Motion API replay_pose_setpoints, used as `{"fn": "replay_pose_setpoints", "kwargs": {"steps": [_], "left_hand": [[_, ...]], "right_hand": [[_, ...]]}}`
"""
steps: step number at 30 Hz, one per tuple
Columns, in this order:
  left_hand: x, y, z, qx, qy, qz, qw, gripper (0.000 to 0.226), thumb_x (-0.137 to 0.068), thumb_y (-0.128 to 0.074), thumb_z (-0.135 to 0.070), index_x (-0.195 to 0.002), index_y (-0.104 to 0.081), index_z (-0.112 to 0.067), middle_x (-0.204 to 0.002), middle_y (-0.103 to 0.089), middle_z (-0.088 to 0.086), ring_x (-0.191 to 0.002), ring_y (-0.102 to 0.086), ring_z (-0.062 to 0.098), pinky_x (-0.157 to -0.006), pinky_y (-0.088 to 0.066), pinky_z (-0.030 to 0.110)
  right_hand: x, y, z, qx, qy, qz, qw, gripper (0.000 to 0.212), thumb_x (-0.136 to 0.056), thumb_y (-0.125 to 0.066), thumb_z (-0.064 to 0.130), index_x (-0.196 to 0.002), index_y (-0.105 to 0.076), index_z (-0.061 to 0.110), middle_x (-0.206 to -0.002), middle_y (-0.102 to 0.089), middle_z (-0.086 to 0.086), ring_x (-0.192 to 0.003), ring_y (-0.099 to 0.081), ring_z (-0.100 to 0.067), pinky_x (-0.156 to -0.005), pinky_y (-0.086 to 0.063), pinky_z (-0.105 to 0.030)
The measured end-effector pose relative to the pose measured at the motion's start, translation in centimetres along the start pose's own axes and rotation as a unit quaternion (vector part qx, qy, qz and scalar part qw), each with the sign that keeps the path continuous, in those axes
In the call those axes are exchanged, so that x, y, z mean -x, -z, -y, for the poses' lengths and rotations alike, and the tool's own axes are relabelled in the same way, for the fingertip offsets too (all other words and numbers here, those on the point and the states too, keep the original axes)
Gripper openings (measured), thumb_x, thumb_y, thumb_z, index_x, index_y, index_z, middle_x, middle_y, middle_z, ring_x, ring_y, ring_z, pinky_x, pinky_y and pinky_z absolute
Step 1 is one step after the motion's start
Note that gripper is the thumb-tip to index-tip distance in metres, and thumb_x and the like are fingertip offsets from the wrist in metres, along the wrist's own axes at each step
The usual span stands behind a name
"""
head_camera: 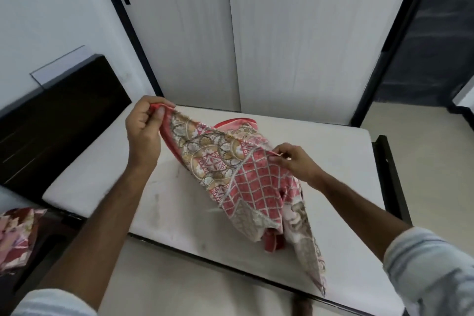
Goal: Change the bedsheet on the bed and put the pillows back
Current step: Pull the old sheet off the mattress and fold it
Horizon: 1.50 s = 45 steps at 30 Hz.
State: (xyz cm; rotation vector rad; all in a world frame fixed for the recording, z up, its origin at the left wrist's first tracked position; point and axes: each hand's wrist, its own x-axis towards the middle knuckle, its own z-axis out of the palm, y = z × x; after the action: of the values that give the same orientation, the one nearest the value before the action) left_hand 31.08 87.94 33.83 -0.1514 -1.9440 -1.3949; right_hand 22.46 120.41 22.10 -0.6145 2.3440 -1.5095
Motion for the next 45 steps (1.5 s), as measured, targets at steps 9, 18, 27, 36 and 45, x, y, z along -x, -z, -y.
{"fn": "replay_pose_setpoints", "kwargs": {"steps": [9, 18, 27, 36, 45], "left_hand": [[5.1, 5.3, 2.8, -0.038, 0.099, -0.057, 0.993, 0.014, -0.091, -0.046, 0.006, -0.094, -0.060, 0.007, -0.082, -0.064, -0.004, -0.073, -0.053, 0.007, -0.061, -0.036, 0.021], [13.1, 11.6, 4.7, -0.185, 0.222, -0.185, 0.939, 0.021, -0.081, -0.038, 0.006, -0.084, -0.059, 0.001, -0.070, -0.061, -0.018, -0.067, -0.051, 0.003, -0.063, -0.038, 0.022], [18.0, 11.9, 4.0, -0.246, 0.272, -0.264, 0.892, 0.019, -0.086, -0.037, 0.011, -0.086, -0.056, 0.013, -0.067, -0.056, -0.015, -0.057, -0.047, -0.001, -0.054, -0.037, 0.013], [18.0, 11.9, 4.4, -0.268, 0.283, -0.266, 0.882, 0.019, -0.086, -0.036, 0.014, -0.085, -0.055, 0.014, -0.068, -0.054, -0.013, -0.059, -0.046, 0.000, -0.055, -0.036, 0.015], [16.7, 10.5, 4.1, -0.262, 0.264, -0.265, 0.890, 0.026, -0.089, -0.031, 0.020, -0.090, -0.057, 0.017, -0.069, -0.053, 0.002, -0.052, -0.055, 0.000, -0.048, -0.043, 0.011]], "right_hand": [[-7.0, -7.5, -4.1, 0.145, 0.028, 0.162, 0.976, 0.014, -0.092, -0.071, 0.026, -0.087, -0.058, 0.027, -0.082, -0.062, 0.007, -0.073, -0.057, -0.005, -0.063, -0.041, -0.024], [-9.6, -16.1, -7.6, 0.106, 0.099, 0.200, 0.969, 0.020, -0.086, -0.077, 0.031, -0.083, -0.058, 0.028, -0.078, -0.056, 0.015, -0.068, -0.053, -0.001, -0.061, -0.038, -0.024], [-4.4, -19.8, -10.8, 0.113, 0.248, 0.330, 0.904, 0.015, -0.088, -0.072, 0.015, -0.103, -0.068, 0.015, -0.101, -0.061, 0.008, -0.078, -0.061, -0.008, -0.069, -0.054, -0.022], [-2.5, -18.5, -11.9, 0.102, 0.199, 0.367, 0.903, 0.013, -0.096, -0.064, 0.025, -0.084, -0.070, 0.025, -0.079, -0.057, 0.012, -0.058, -0.050, -0.001, -0.056, -0.039, -0.020], [-4.9, -20.5, -11.7, 0.273, 0.270, 0.254, 0.888, 0.014, -0.088, -0.070, 0.025, -0.100, -0.077, 0.027, -0.140, -0.056, 0.000, -0.129, -0.048, -0.024, -0.106, -0.037, -0.054]]}}
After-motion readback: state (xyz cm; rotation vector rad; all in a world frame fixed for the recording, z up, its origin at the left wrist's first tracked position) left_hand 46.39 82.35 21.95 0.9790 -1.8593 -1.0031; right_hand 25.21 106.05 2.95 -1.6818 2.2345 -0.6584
